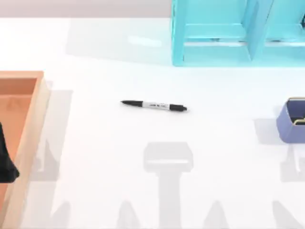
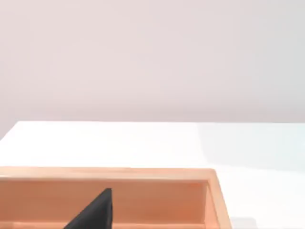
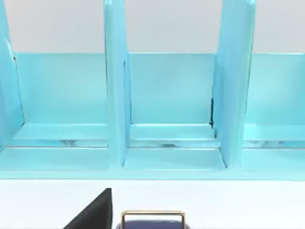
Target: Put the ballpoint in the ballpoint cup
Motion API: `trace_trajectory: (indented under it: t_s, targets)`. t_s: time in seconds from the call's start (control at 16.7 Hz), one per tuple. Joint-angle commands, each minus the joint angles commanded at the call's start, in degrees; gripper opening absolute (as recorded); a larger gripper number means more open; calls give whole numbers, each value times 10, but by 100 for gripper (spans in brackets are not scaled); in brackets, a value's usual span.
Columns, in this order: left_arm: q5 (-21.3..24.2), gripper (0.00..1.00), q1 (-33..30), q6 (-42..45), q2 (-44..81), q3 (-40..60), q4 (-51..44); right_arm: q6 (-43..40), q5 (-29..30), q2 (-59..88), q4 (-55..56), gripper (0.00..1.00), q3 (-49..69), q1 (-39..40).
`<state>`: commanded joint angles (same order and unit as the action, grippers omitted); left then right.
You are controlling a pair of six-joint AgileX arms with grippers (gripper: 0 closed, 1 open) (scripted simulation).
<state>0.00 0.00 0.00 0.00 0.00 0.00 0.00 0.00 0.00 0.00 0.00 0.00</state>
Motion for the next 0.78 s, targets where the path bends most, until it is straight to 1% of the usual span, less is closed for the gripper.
trace_trajectory:
  t_s: [0.18,0.36,0.54,0.78]
  targets:
    - [0,100,0,0,0,0,0,-2,0,4,-2,100,3,2]
    - [0,100,0,0,0,0,0,-20,-5,52,-28,100,44,19]
    - [0,100,0,0,0,0,0,-55,-11,153,-80,100,127,51]
    - [0,100,0,0,0,0,0,-119,-18,341,-178,100,288,110]
